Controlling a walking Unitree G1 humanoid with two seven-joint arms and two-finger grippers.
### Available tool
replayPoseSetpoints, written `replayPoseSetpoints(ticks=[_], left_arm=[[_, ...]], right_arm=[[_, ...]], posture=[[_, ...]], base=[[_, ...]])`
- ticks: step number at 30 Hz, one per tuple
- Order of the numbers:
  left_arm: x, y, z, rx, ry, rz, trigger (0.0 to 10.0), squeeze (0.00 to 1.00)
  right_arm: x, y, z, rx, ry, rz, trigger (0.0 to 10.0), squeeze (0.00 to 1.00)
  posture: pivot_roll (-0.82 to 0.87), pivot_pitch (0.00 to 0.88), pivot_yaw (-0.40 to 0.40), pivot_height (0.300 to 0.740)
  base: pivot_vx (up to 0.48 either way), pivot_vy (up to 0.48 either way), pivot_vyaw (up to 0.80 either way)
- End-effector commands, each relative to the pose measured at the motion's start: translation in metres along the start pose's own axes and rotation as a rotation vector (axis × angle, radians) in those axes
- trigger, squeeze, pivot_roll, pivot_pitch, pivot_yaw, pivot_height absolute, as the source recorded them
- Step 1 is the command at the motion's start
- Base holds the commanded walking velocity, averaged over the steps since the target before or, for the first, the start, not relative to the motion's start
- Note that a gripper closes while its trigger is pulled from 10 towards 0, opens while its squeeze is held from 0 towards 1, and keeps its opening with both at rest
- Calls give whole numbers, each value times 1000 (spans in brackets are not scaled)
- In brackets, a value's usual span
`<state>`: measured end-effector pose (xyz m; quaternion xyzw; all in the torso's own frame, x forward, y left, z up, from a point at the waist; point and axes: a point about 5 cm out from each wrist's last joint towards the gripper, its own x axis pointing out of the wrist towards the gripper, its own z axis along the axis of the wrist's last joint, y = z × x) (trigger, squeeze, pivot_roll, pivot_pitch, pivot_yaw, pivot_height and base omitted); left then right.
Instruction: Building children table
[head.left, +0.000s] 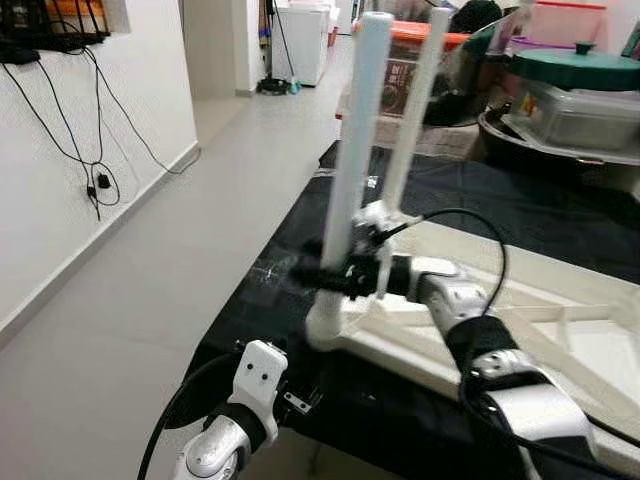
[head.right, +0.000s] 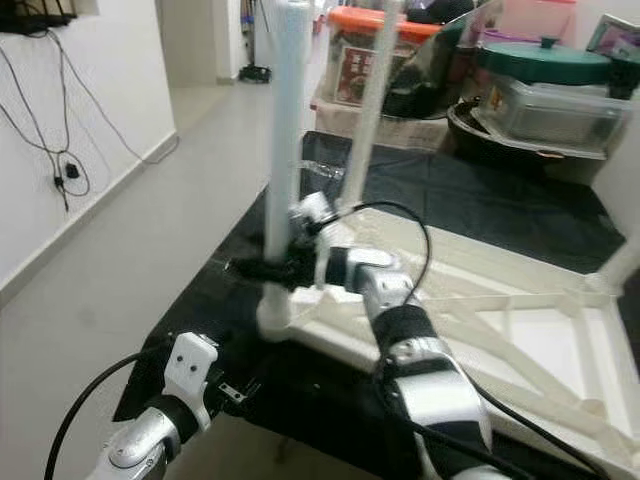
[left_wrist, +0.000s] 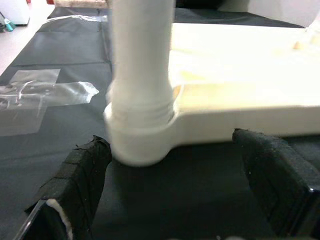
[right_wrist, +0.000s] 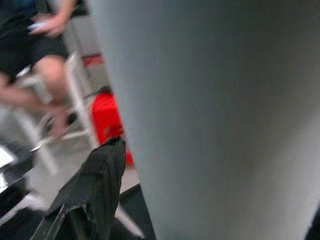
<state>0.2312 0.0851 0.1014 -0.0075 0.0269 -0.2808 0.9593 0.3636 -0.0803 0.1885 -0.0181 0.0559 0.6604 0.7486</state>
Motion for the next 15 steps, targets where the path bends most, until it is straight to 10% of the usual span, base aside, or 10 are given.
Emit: replayPoseSetpoints(ticks=[1, 2, 13, 15], left_arm=[[-2, -2, -2, 3, 15, 2, 10000, 0], [-2, -2, -2, 2, 14, 2, 10000, 0], [-3, -2, -2, -4, 16, 2, 10000, 0], [-3, -2, -2, -5, 16, 1, 10000, 0]], right_arm=[[10, 6, -10, -9, 85, 76, 8039, 0], [13, 9, -12, -19, 111, 113, 0, 0], [19, -1, -11, -25, -20, -173, 0, 0], [12, -13, -12, 10, -72, -433, 0, 0]], posture=[[201, 0, -110, 740], [202, 0, -111, 740], [192, 0, -103, 740], [192, 0, -103, 740]], base=[[0, 0, 0], [0, 0, 0], [0, 0, 0], [0, 0, 0]])
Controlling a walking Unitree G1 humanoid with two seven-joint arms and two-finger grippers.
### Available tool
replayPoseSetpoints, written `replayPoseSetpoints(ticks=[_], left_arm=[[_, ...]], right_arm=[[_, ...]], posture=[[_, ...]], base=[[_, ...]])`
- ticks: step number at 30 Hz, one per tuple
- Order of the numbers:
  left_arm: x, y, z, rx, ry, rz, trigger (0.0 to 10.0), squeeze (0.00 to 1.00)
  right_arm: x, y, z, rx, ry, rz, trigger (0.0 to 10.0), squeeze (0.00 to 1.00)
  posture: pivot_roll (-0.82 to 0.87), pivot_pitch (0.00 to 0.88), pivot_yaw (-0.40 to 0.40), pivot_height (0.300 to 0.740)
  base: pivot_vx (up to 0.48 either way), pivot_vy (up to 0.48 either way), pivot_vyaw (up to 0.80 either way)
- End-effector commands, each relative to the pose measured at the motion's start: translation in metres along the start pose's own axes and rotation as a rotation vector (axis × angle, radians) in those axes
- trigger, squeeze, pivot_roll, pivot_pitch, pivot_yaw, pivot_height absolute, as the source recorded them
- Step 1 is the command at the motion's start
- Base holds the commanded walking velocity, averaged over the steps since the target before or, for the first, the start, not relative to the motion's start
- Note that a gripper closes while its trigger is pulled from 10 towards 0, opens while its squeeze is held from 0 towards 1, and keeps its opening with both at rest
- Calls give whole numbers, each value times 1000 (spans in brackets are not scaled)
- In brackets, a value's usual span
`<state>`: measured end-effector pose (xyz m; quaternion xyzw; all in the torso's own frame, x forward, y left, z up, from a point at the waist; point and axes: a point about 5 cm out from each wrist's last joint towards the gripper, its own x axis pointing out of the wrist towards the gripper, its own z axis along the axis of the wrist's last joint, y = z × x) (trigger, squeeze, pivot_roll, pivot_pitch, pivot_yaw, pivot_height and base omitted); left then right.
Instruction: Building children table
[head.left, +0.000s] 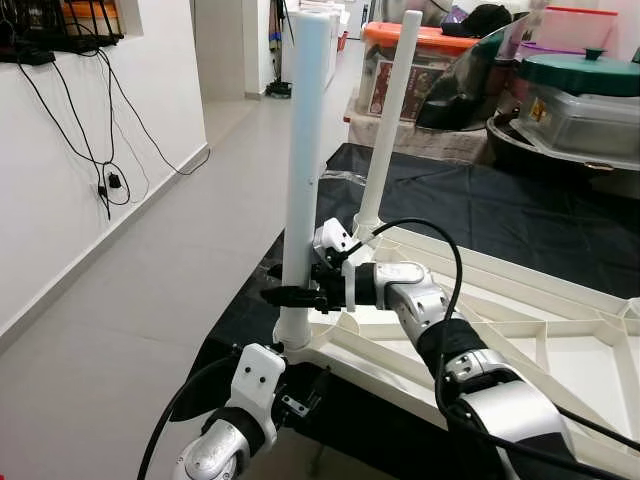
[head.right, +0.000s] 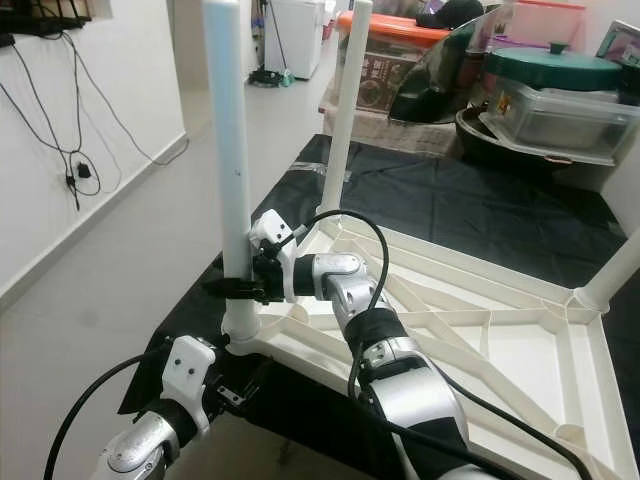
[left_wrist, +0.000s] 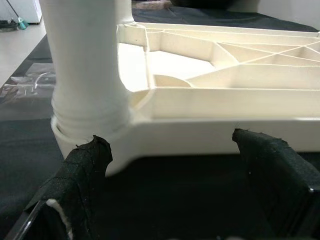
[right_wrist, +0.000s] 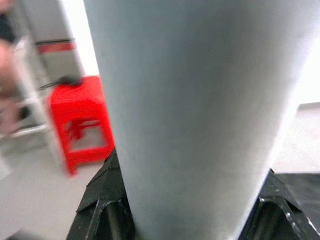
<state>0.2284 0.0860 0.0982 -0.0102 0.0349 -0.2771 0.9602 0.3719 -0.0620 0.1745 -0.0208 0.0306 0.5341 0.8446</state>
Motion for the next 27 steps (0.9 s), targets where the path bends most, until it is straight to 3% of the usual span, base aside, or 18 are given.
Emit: replayPoseSetpoints(ticks=[1, 2, 3, 4, 5, 6, 7, 8, 9, 10, 11, 13, 18, 19, 22, 23, 24, 27], left_arm=[[0, -1, 1, 4, 2, -7, 10000, 0], [0, -1, 1, 4, 2, -7, 10000, 0], [0, -1, 1, 3, 3, -9, 10000, 0], [0, -1, 1, 3, 3, -9, 10000, 0], [0, 0, 1, 1, 3, -11, 10000, 0], [0, 0, 1, 1, 3, -11, 10000, 0], [0, 0, 0, 1, 4, -14, 10000, 0], [0, 0, 0, 1, 4, -14, 10000, 0], [0, 0, 0, 0, 5, -16, 10000, 0], [0, 0, 0, 0, 5, -16, 10000, 0], [0, 0, 0, 1, 6, -16, 10000, 0], [0, 0, -1, 3, 5, -14, 10000, 0], [0, 0, -1, 7, 6, -10, 10000, 0], [-1, 0, -1, 7, 6, -10, 10000, 0], [-1, 0, -1, 6, 6, -12, 10000, 0], [-1, 0, -1, 5, 7, -14, 10000, 0], [-1, 0, -2, 5, 8, -15, 10000, 0], [0, 0, -2, 4, 8, -17, 10000, 0]], right_arm=[[-10, -18, -2, 62, -46, -296, 0, 0], [-10, -18, -2, 62, -46, -296, 0, 0], [-19, -29, -8, 99, -52, -544, 0, 0], [-19, -29, -8, 99, -52, -544, 0, 0], [-32, -38, -14, 118, -53, -783, 0, 0], [-32, -38, -14, 118, -53, -783, 0, 0], [-45, -41, -21, 162, -60, -994, 0, 0], [-45, -41, -21, 162, -60, -994, 0, 0], [-57, -41, -27, 183, -65, -1166, 0, 0], [-57, -41, -27, 183, -65, -1166, 0, 0], [-64, -36, -34, 230, -70, -1302, 0, 0], [-65, -30, -40, 289, -70, -1402, 0, 0], [-53, -16, -45, 386, -67, -1463, 0, 0], [-47, -13, -45, 417, -72, -1443, 9412, 0], [-40, -11, -43, 408, -71, -1417, 10000, 0], [-35, -9, -39, 387, -106, -1370, 10000, 227], [-32, -9, -35, 363, -147, -1321, 10000, 1000], [-30, -12, -24, 321, -221, -1226, 10000, 1000]], posture=[[176, 0, -90, 740], [176, 0, -90, 740], [171, 0, -87, 740], [171, 0, -87, 740], [163, 0, -82, 740], [163, 0, -82, 740], [162, 0, -84, 740], [162, 0, -84, 740], [164, 0, -85, 740], [164, 0, -85, 740], [168, 0, -87, 740], [173, 0, -91, 740], [173, 0, -89, 740], [171, 0, -89, 740], [169, 0, -88, 740], [168, 0, -84, 740], [167, 0, -87, 740], [170, 0, -90, 740]], base=[[0, 0, 0], [0, 0, 0], [0, 0, 0], [0, 0, 0], [0, 0, 0], [0, 0, 0], [0, 0, 0], [0, 0, 0], [0, 0, 0], [0, 0, 0], [0, 0, 0], [0, 0, 0], [0, 0, 0], [0, 0, 0], [0, 0, 0], [0, 0, 0], [0, 0, 0], [0, 0, 0]])
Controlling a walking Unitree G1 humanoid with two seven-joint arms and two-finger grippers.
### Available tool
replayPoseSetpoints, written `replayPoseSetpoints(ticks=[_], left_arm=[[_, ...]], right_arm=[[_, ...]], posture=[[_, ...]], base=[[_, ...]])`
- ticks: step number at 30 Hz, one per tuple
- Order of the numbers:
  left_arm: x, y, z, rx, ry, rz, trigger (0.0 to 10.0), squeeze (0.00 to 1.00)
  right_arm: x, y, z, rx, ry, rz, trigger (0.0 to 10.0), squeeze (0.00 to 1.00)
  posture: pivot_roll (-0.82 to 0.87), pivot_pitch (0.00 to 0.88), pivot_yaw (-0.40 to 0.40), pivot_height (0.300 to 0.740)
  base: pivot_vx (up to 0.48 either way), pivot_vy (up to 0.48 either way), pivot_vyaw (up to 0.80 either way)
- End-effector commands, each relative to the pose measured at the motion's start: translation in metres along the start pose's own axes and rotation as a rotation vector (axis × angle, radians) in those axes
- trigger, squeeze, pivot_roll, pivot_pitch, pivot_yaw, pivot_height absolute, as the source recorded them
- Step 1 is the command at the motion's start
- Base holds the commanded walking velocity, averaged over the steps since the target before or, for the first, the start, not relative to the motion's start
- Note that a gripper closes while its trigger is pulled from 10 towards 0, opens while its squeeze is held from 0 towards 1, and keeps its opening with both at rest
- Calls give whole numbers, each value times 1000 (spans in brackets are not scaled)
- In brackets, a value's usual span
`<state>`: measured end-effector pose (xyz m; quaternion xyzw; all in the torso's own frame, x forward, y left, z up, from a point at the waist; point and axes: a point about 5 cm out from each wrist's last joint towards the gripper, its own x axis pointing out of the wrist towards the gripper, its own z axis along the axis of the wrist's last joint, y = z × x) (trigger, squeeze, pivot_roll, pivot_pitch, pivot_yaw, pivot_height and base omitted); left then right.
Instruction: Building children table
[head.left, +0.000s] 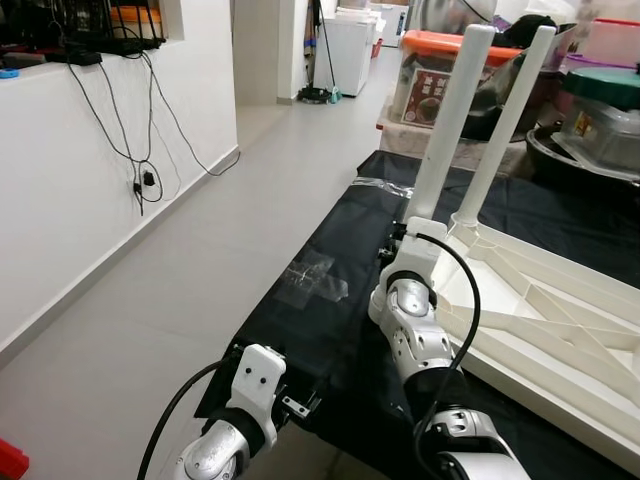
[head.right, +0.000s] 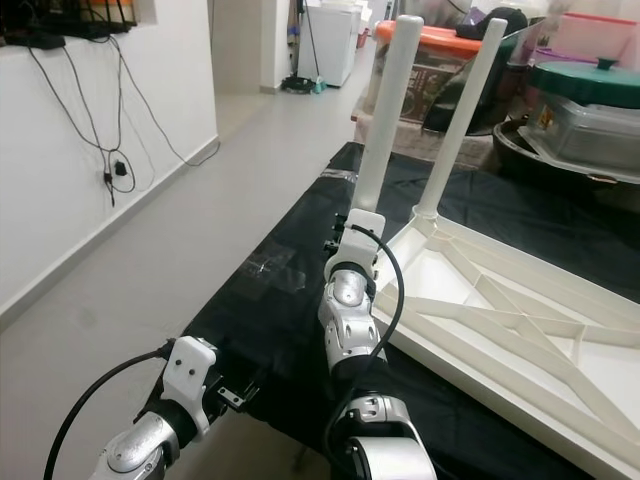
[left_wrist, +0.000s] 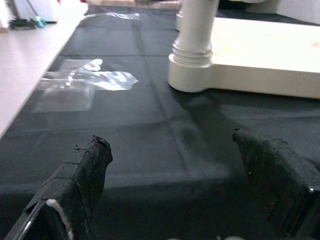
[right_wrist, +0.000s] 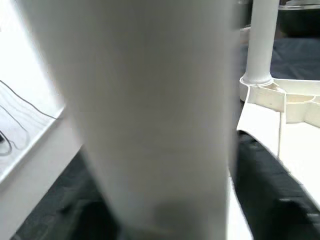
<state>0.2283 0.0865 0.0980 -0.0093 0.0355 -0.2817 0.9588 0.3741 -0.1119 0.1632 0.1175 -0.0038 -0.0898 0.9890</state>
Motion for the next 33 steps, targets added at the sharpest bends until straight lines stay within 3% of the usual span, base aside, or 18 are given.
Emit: replayPoseSetpoints(ticks=[1, 2, 3, 4, 5, 6, 7, 8, 9, 11, 13, 14, 17, 20, 24, 25, 28, 33], left_arm=[[0, -1, -1, 2, 6, -8, 10000, 0], [0, 0, -1, 2, 6, -7, 10000, 0], [0, 0, -1, 2, 6, -7, 10000, 0], [1, 0, -1, 2, 6, -7, 10000, 0], [1, 0, -1, 2, 6, -7, 10000, 0], [1, 0, -1, 0, 5, -8, 10000, 0], [1, 0, -1, 0, 5, -8, 10000, 0], [2, 0, -1, 0, 5, -9, 10000, 0], [2, 0, -1, 0, 5, -9, 10000, 0], [3, 0, 0, -1, 3, -10, 10000, 0], [3, 0, 0, -1, 3, -10, 10000, 0], [4, 0, 0, -1, 1, -9, 10000, 0], [4, 0, 0, 1, 0, -7, 10000, 0], [4, 0, 1, 3, -6, 5, 10000, 0], [4, 0, 1, 2, -7, 7, 10000, 0], [4, 0, 1, 1, -7, 6, 10000, 0], [4, 0, 1, -1, -5, 4, 10000, 0], [4, 0, 1, -2, -5, 6, 10000, 0]], right_arm=[[-7, 12, -14, 58, 31, 60, 10000, 1000], [-3, 15, -10, 100, 34, 176, 10000, 0], [-3, 15, -10, 100, 34, 176, 10000, 0], [1, 17, -3, 122, 26, 326, 10000, 0], [1, 17, -3, 122, 26, 326, 10000, 0], [0, 21, 4, 107, 50, 621, 10000, 0], [0, 21, 4, 107, 50, 621, 10000, 0], [-3, 20, 8, 81, 82, 827, 10000, 0], [-3, 20, 8, 81, 82, 827, 10000, 0], [-14, 16, 12, 9, 204, 1209, 10000, 0], [-14, 16, 12, 9, 204, 1209, 10000, 0], [-17, 14, 12, -35, 233, 1311, 10000, 0], [-17, 16, 13, -82, 270, 1382, 10000, 0], [-21, 34, 9, -253, 326, 1557, 10000, 0], [-28, 39, 4, -322, 371, 1671, 10000, 0], [-31, 41, -1, -369, 394, 1707, 0, 0], [-32, 45, -6, -404, 385, 1690, 0, 0], [-24, 49, -8, -377, 297, 1512, 0, 0]], posture=[[170, 0, -90, 740], [169, 0, -89, 740], [169, 0, -89, 740], [162, 0, -84, 740], [162, 0, -84, 740], [159, 0, -82, 740], [159, 0, -82, 740], [159, 0, -82, 740], [159, 0, -82, 740], [158, 0, -83, 740], [158, 0, -83, 740], [161, 0, -85, 740], [172, 0, -95, 740], [180, 0, -104, 740], [180, 0, -103, 740], [179, 0, -102, 740], [179, 0, -103, 740], [180, 0, -103, 740]], base=[[0, 0, 0], [0, 0, 0], [0, 0, 0], [0, 0, 0], [0, 0, 0], [0, 0, 0], [0, 0, 0], [0, 0, 0], [0, 0, 0], [0, 0, 0], [0, 0, 0], [0, 0, 0], [0, 0, 0], [0, 0, 0], [0, 0, 0], [0, 0, 0], [0, 0, 0], [0, 0, 0]])
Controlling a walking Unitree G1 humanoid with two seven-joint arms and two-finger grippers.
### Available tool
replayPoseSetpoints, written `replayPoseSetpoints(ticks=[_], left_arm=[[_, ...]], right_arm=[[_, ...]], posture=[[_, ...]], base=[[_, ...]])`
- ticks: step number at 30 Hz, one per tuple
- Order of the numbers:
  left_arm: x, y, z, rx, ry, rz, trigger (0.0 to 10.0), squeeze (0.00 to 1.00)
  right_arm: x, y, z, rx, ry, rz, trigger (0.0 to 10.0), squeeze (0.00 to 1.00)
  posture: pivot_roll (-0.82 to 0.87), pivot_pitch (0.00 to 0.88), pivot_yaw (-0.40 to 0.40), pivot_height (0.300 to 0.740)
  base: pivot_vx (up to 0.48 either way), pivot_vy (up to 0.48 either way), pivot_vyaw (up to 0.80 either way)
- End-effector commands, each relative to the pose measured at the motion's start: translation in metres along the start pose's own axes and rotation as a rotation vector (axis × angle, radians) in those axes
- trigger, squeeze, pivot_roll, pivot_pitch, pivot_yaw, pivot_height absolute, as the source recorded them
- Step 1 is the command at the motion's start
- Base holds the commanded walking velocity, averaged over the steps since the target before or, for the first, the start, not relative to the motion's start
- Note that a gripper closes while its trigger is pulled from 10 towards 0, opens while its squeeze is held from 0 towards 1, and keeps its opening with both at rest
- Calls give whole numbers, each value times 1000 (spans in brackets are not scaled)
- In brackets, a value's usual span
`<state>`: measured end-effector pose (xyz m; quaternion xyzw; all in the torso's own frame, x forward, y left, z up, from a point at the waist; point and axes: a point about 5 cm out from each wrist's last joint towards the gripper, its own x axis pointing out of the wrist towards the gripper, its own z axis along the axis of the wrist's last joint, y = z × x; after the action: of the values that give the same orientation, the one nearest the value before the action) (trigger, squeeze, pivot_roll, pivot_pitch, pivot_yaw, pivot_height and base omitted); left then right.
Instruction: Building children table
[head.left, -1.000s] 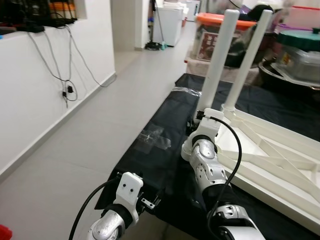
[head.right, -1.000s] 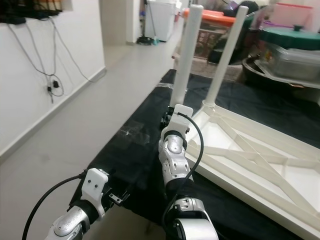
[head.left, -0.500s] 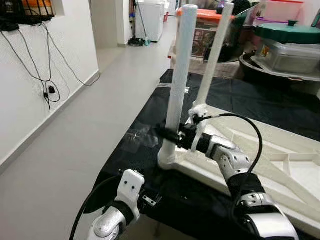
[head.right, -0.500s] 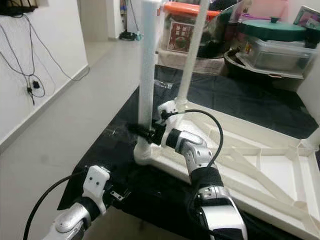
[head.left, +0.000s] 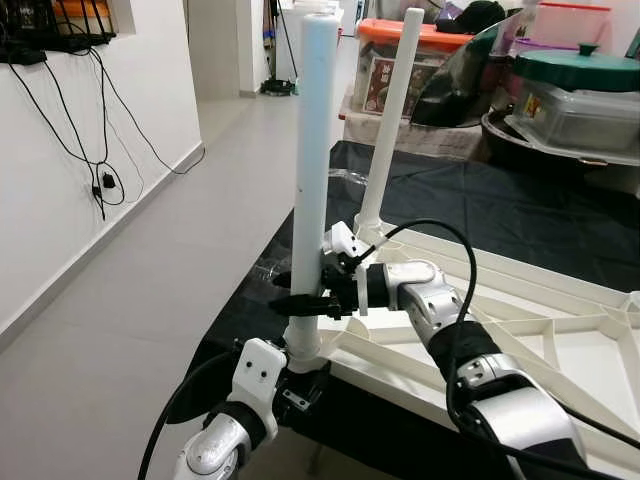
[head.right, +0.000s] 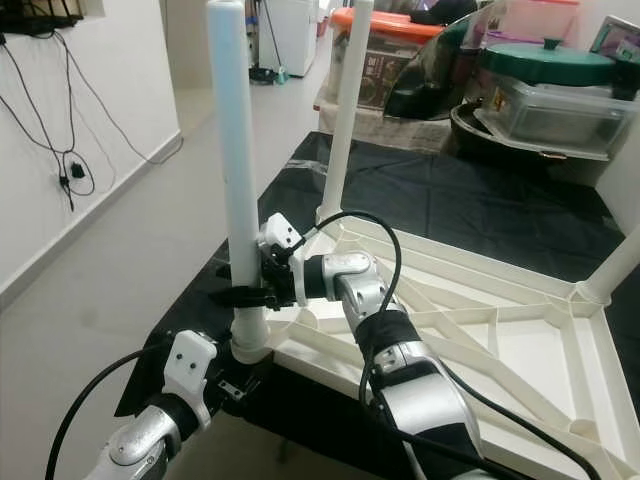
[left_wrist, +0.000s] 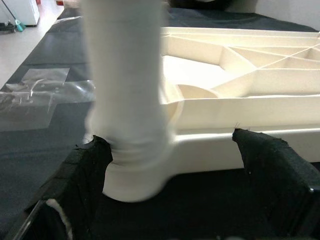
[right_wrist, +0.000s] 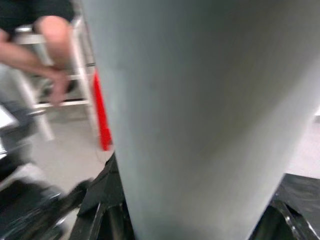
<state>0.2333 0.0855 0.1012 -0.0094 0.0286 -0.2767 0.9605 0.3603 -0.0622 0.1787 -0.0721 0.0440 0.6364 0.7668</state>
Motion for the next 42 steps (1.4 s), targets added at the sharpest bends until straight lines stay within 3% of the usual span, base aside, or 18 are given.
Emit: replayPoseSetpoints(ticks=[1, 5, 6, 8, 11, 12, 15, 17, 21, 22, 24, 25, 28, 29, 34, 36, 40, 42], left_arm=[[-1, -2, -2, -6, 8, -5, 10000, 0], [-1, -2, -3, -8, 10, -7, 10000, 0], [-1, -2, -3, -8, 10, -7, 10000, 0], [-1, -2, -3, -9, 12, -11, 10000, 0], [-1, -2, -3, -9, 12, -11, 10000, 0], [-1, -1, -3, -9, 13, -13, 10000, 0], [-2, -2, -4, -6, 14, -15, 10000, 0], [-2, -2, -4, -4, 14, -13, 10000, 0], [-3, -2, -4, -4, 14, -11, 10000, 0], [-3, -2, -4, -4, 15, -12, 10000, 0], [-3, -2, -4, -5, 15, -14, 10000, 0], [-3, -2, -5, -5, 16, -16, 10000, 0], [-4, -2, -5, -6, 17, -17, 10000, 0], [-3, -2, -5, -7, 17, -17, 10000, 0], [-2, -1, -5, -10, 19, -19, 10000, 0], [-1, -2, -6, -12, 20, -22, 10000, 0], [-1, -2, -6, -12, 20, -23, 10000, 0], [0, -1, -6, -10, 20, -25, 10000, 0]], right_arm=[[4, 2, -11, 23, 37, -27, 0, 0], [-5, -24, -7, 134, -104, -548, 0, 0], [-5, -24, -7, 134, -104, -548, 0, 0], [-26, -37, -16, 227, -130, -948, 0, 0], [-26, -37, -16, 227, -130, -948, 0, 0], [-42, -38, -28, 284, -127, -1205, 0, 0], [-59, -19, -48, 398, -120, -1599, 0, 0], [-55, -7, -53, 454, -125, -1691, 0, 0], [-44, -4, -53, 471, -123, -1660, 0, 0], [-37, -4, -52, 463, -117, -1623, 10000, 0], [-32, -4, -52, 455, -111, -1600, 10000, 0], [-18, -5, -46, 456, -192, -1485, 10000, 1000], [-15, -6, -41, 458, -249, -1419, 10000, 1000], [-16, -10, -35, 446, -290, -1354, 10000, 0], [-19, -17, -12, 304, -396, -1061, 10000, 0], [-22, -21, -11, 284, -328, -775, 10000, 0], [-23, -21, -12, 292, -289, -677, 10000, 0], [-26, -15, -9, 235, -196, -378, 10000, 0]], posture=[[180, 0, -103, 740], [166, 0, -90, 740], [166, 0, -90, 740], [158, 0, -85, 740], [158, 0, -85, 740], [157, 0, -84, 740], [164, 0, -88, 740], [165, 0, -90, 740], [163, 0, -86, 740], [161, 0, -84, 740], [161, 0, -84, 740], [161, 0, -83, 740], [158, 0, -84, 740], [159, 0, -84, 740], [156, 0, -79, 740], [154, 0, -79, 740], [154, 0, -79, 740], [159, 0, -87, 740]], base=[[0, 0, 0], [0, 0, 0], [0, 0, 0], [0, 0, 0], [0, 0, 0], [0, 0, 0], [0, 0, 0], [0, 0, 0], [0, 0, 0], [0, 0, 0], [0, 0, 0], [0, 0, 0], [0, 0, 0], [0, 0, 0], [0, 0, 0], [0, 0, 0], [0, 0, 0], [0, 0, 0]])
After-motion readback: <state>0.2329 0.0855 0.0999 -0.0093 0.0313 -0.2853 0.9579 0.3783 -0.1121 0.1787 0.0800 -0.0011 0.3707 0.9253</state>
